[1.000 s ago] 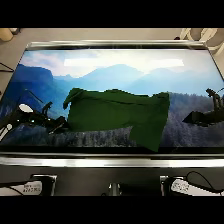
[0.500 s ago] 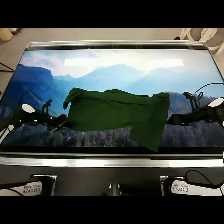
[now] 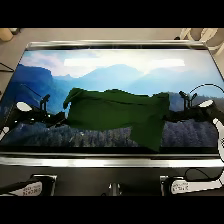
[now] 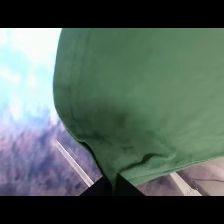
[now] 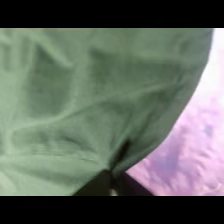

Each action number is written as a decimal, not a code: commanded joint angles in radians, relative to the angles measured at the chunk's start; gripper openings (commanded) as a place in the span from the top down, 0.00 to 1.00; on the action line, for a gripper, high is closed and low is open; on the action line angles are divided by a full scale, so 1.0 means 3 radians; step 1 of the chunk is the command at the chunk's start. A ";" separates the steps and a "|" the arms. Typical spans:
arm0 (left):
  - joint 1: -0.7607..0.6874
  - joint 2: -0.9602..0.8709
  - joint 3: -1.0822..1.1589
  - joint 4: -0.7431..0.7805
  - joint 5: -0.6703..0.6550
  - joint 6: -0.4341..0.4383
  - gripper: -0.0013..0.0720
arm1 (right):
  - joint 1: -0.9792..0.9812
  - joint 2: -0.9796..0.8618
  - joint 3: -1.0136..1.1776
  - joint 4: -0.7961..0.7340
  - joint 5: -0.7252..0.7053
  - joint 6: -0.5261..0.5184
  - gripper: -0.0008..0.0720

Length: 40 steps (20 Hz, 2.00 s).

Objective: Fold the shirts.

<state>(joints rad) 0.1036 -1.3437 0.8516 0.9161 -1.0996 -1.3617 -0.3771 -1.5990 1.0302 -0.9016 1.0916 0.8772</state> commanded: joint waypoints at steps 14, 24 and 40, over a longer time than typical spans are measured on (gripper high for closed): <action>0.0003 0.2265 0.3133 0.0674 0.1170 -0.0378 0.93 | -0.0001 0.3039 0.2534 -0.0561 -0.0486 -0.0482 0.96; 0.0003 0.2300 0.3133 0.0890 0.0757 -0.0412 0.93 | -0.0001 0.3112 0.2543 -0.0862 -0.0193 -0.0168 0.96; 0.0001 -0.0664 0.2369 0.1043 -0.0111 -0.0025 0.93 | 0.0935 -0.0490 0.2476 -0.1169 0.0292 0.0615 0.96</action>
<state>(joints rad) 0.1036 -1.3727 1.5551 1.2434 -1.1515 -1.4094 -0.1558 -1.5673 1.7721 -1.2442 1.3201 1.0180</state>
